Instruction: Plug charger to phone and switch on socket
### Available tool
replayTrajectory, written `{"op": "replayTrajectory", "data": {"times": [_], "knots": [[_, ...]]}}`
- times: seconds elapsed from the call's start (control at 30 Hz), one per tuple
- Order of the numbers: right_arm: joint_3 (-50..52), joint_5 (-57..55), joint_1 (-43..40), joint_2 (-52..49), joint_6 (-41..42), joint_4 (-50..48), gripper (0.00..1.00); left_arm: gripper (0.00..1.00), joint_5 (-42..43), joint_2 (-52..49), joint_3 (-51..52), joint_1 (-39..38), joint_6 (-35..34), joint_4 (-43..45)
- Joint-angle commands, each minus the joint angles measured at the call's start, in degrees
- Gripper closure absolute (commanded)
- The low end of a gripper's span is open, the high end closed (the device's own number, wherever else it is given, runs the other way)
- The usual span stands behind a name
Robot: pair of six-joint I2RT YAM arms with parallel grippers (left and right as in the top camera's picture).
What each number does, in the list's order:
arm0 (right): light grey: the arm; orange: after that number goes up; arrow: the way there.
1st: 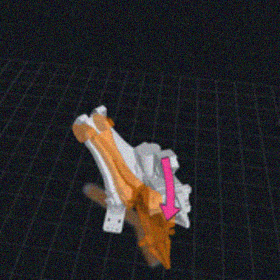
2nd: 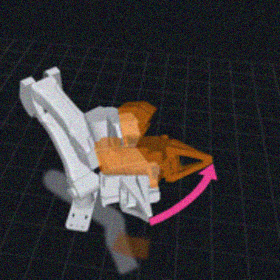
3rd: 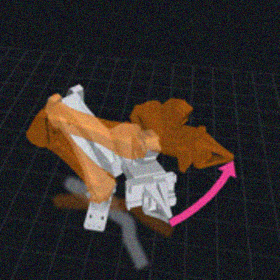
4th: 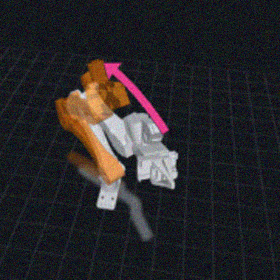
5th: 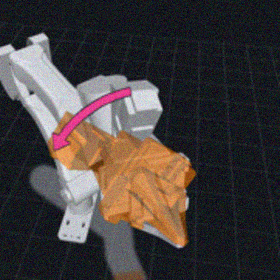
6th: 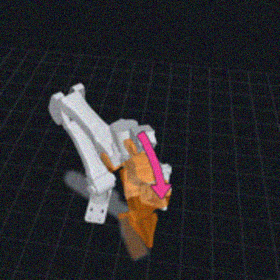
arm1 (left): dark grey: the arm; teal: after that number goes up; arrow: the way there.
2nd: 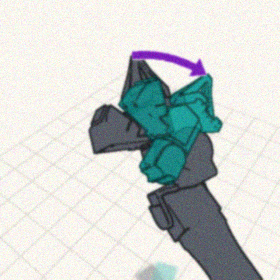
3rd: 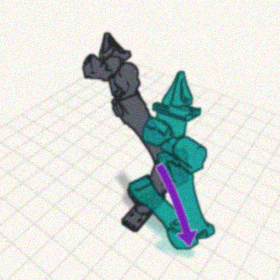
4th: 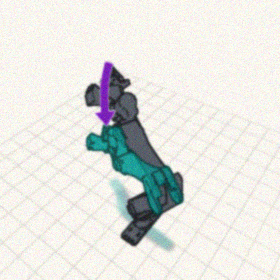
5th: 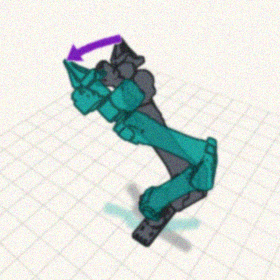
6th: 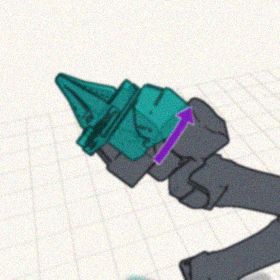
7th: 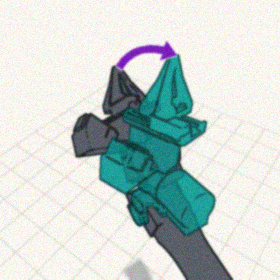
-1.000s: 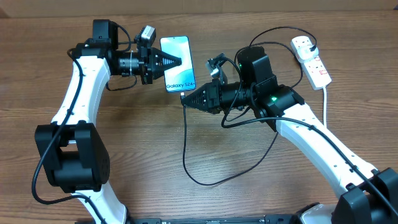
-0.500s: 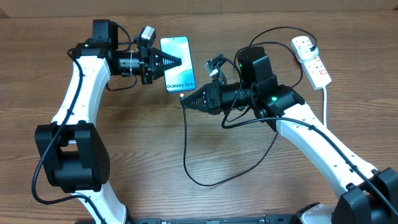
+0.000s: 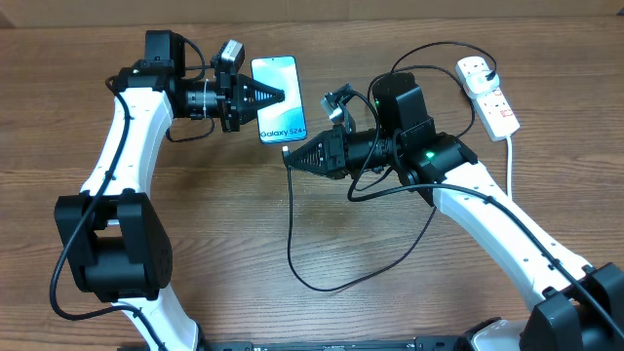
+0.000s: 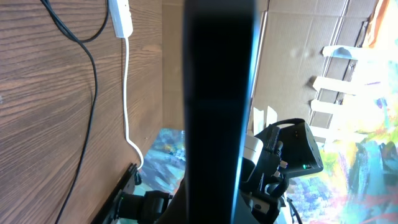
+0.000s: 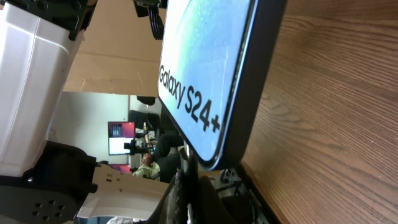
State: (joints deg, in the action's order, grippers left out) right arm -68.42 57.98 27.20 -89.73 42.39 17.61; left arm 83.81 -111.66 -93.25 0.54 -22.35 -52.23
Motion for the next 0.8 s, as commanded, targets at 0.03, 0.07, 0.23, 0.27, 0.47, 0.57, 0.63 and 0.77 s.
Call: {"op": "replayTrajectory", "data": {"times": [0.03, 0.07, 0.23, 0.27, 0.47, 0.57, 0.63, 0.77], "knots": [[-0.4, -0.2, 0.1, 0.6, -0.4, -0.7, 0.96, 0.96, 3.0, 0.4, -0.5, 0.2, 1.0, 0.3], [-0.4, -0.2, 0.1, 0.6, -0.4, -0.7, 0.96, 0.96, 3.0, 0.4, -0.5, 0.2, 1.2, 0.3], [-0.4, -0.2, 0.1, 0.6, -0.4, -0.9, 0.96, 0.96, 3.1, 0.4, -0.5, 0.2, 1.6, 0.3], [-0.4, -0.2, 0.0, 0.6, -0.4, -0.9, 0.96, 0.96, 3.1, 0.4, -0.5, 0.2, 1.6, 0.3], [-0.4, -0.2, 0.0, 0.6, -0.4, -1.0, 0.96, 0.96, 3.1, 0.4, -0.5, 0.2, 1.9, 0.3], [-0.4, -0.2, 0.1, 0.6, -0.4, -1.0, 0.96, 0.96, 3.1, 0.4, -0.5, 0.2, 2.2, 0.2], [-0.4, -0.3, 0.0, 0.6, -0.4, -1.0, 0.96, 0.96, 3.1, 0.4, -0.5, 0.2, 2.2, 0.3], [-0.4, -0.2, 0.0, 0.6, -0.4, -1.3, 0.96, 0.96, 3.3, 0.4, -0.5, 0.2, 2.9, 0.2]]}}
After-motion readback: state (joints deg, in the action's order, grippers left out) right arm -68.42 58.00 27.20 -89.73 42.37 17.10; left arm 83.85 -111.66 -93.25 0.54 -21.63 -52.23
